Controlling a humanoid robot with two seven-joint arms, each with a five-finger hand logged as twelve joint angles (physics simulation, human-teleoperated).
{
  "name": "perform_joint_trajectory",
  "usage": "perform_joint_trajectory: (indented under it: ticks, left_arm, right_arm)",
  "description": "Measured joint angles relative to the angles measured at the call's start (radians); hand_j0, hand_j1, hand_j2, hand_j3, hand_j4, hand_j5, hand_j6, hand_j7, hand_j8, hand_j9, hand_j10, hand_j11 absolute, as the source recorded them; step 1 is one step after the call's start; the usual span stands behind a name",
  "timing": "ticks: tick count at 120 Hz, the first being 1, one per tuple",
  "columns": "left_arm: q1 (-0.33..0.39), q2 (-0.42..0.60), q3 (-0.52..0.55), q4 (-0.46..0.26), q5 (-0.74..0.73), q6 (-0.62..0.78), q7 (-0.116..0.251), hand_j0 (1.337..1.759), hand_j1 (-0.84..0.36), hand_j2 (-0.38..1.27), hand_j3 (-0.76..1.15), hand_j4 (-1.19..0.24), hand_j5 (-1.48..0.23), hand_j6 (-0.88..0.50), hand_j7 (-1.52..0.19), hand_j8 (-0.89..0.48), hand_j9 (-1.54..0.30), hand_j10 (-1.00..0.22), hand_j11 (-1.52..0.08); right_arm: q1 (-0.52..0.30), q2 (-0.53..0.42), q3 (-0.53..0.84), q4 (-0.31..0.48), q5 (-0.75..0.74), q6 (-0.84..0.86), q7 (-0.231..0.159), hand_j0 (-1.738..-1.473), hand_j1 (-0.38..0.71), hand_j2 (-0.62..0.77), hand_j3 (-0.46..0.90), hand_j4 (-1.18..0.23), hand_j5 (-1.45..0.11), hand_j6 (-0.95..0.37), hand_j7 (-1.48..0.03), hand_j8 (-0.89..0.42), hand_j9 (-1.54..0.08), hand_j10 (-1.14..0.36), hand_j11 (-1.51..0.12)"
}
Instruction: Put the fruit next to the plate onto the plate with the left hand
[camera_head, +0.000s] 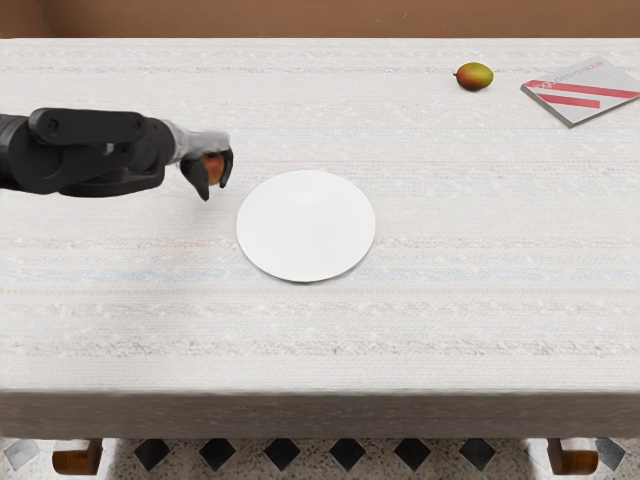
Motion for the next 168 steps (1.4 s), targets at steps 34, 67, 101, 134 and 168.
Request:
perform_joint_trajectory:
  ticks: [34, 67, 101, 134, 168]
  left_arm:
    - [-0.071, -0.023, -0.014, -0.104, -0.014, 0.001, 0.02, 1.63, -0.49, 0.35, 0.0, -0.81, -1.28, -0.35, -1.26, -0.23, -1.23, -0.54, -1.25]
    - [-0.075, -0.114, -0.019, -0.127, -0.014, 0.064, 0.074, 1.628, -0.49, 0.37, 0.0, -0.8, -1.29, -0.36, -1.26, -0.23, -1.23, -0.55, -1.25]
    - [-0.058, -0.229, -0.02, -0.129, -0.008, 0.184, 0.105, 1.626, -0.49, 0.36, 0.0, -0.8, -1.28, -0.36, -1.26, -0.23, -1.23, -0.55, -1.25]
    - [-0.014, -0.262, -0.018, -0.124, 0.002, 0.294, 0.106, 1.626, -0.49, 0.35, 0.0, -0.81, -1.27, -0.36, -1.25, -0.23, -1.23, -0.55, -1.25]
    - [0.032, -0.274, -0.017, -0.104, -0.004, 0.321, 0.1, 1.628, -0.48, 0.39, 0.0, -0.77, -1.2, -0.39, -1.19, -0.25, -1.17, -0.56, -1.2]
  right_arm:
    - [0.001, 0.0, 0.0, 0.0, 0.0, 0.0, 0.0, -1.658, -0.31, -0.01, 0.0, -0.03, -0.04, -0.03, -0.04, -0.03, -0.04, -0.03, -0.04]
    - [0.0, 0.0, 0.0, 0.0, 0.0, 0.0, 0.0, -1.658, -0.31, -0.01, 0.0, -0.03, -0.04, -0.03, -0.04, -0.03, -0.04, -0.03, -0.04]
    - [0.0, 0.0, 0.0, 0.0, 0.0, 0.0, 0.0, -1.658, -0.31, -0.01, 0.0, -0.03, -0.04, -0.03, -0.04, -0.03, -0.04, -0.03, -0.04]
    - [0.0, 0.0, 0.0, 0.0, 0.0, 0.0, 0.0, -1.658, -0.31, -0.01, 0.0, -0.03, -0.04, -0.03, -0.04, -0.03, -0.04, -0.03, -0.04]
    - [0.0, 0.0, 0.0, 0.0, 0.0, 0.0, 0.0, -1.658, -0.31, -0.01, 0.0, -0.03, -0.04, -0.03, -0.04, -0.03, -0.04, -0.03, -0.04]
